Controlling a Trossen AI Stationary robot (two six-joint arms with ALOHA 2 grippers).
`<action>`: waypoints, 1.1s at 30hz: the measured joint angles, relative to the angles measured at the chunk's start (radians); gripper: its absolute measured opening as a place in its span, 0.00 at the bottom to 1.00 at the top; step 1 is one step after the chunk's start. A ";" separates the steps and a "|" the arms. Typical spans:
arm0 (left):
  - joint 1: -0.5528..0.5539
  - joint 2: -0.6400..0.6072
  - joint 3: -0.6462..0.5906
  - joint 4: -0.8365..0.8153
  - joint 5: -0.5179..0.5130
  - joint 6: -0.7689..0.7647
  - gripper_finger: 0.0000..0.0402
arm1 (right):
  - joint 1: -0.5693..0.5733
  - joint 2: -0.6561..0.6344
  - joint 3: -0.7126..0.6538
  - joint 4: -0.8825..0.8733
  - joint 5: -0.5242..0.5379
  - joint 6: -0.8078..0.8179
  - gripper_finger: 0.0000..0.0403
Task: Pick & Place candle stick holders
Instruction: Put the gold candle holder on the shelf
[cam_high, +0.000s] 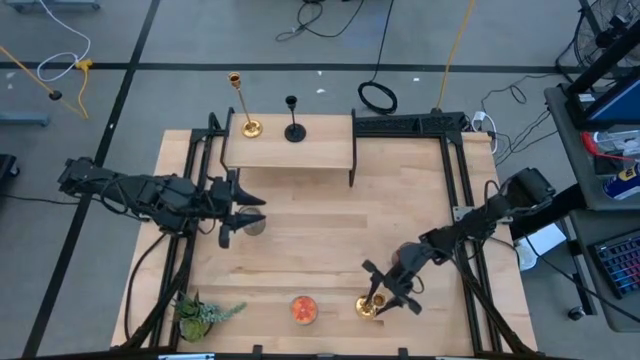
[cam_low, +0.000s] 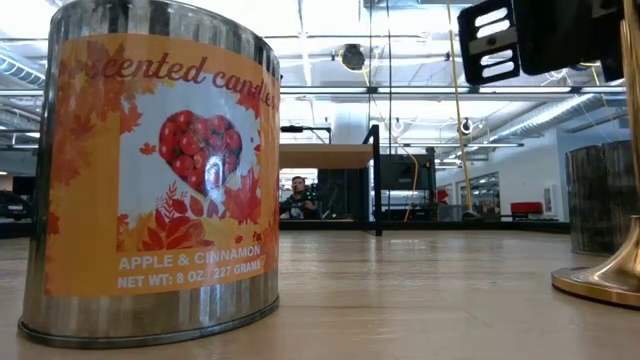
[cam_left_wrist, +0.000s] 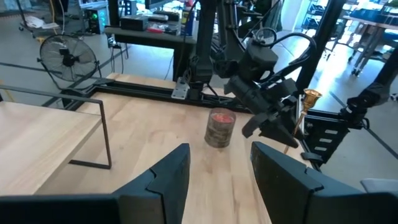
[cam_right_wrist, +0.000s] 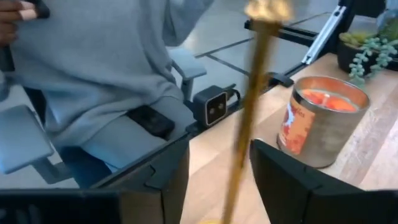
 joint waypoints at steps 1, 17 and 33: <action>-0.002 0.000 0.000 -0.002 0.000 0.000 0.44 | -0.005 0.000 0.000 -0.006 0.002 0.000 0.38; -0.015 0.000 0.000 -0.003 -0.053 0.029 0.44 | -0.067 0.001 -0.001 0.104 0.014 0.083 0.05; -0.015 0.030 0.000 -0.006 -0.025 0.072 0.44 | -0.345 -0.168 0.450 -0.533 0.351 0.054 0.03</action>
